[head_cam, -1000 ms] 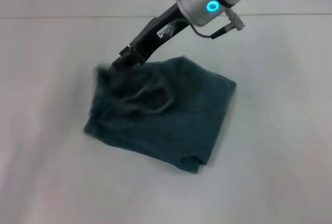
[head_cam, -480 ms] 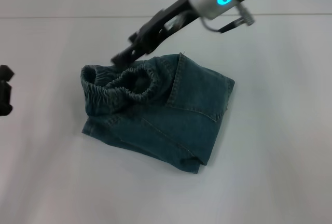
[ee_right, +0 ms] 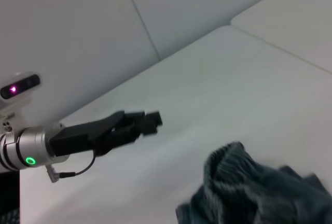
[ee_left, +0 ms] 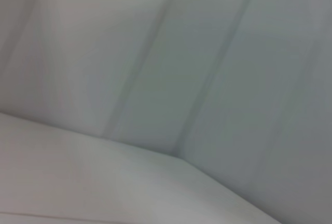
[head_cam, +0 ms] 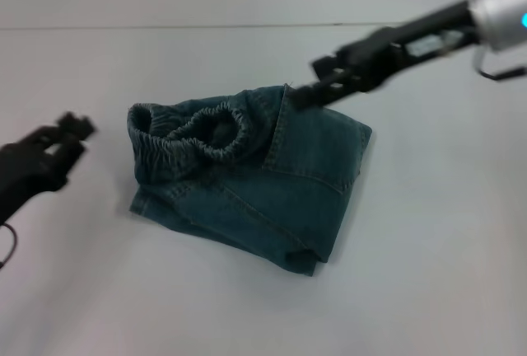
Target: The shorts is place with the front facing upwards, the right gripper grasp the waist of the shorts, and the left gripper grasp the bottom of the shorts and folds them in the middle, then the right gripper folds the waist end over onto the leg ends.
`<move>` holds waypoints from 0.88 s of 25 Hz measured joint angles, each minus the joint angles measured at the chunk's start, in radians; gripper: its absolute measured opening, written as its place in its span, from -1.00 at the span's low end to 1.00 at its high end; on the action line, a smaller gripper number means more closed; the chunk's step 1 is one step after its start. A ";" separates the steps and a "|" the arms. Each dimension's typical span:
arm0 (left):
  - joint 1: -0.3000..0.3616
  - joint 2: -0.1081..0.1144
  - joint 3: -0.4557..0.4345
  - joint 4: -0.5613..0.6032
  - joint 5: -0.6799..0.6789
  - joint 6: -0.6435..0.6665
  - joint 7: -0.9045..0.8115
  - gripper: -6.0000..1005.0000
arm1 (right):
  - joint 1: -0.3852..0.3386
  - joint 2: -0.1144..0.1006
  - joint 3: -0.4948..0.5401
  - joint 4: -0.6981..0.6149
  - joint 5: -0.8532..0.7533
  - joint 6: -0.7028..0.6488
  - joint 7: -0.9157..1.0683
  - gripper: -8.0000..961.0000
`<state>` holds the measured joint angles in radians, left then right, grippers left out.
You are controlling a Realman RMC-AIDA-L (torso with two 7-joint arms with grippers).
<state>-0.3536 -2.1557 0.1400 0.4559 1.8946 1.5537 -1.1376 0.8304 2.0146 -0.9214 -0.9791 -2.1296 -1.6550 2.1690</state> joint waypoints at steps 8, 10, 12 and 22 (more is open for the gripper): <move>-0.061 0.009 0.342 0.179 0.062 0.103 -0.256 -0.15 | -0.178 -0.008 0.114 -0.028 0.049 -0.045 -0.085 1.00; -0.103 0.014 0.404 0.184 0.105 0.097 -0.312 0.04 | -0.203 -0.009 0.154 -0.029 0.051 -0.061 -0.103 1.00; -0.138 0.016 0.452 0.179 0.137 0.082 -0.344 0.24 | -0.220 -0.010 0.182 -0.029 0.051 -0.076 -0.116 1.00; -0.249 -0.004 0.662 0.138 0.174 -0.165 -0.430 0.73 | -0.259 -0.013 0.245 -0.021 0.051 -0.092 -0.138 1.00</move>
<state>-0.6024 -2.1593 0.8019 0.5943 2.0687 1.3888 -1.5672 0.5718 2.0020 -0.6761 -1.0005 -2.0782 -1.7467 2.0314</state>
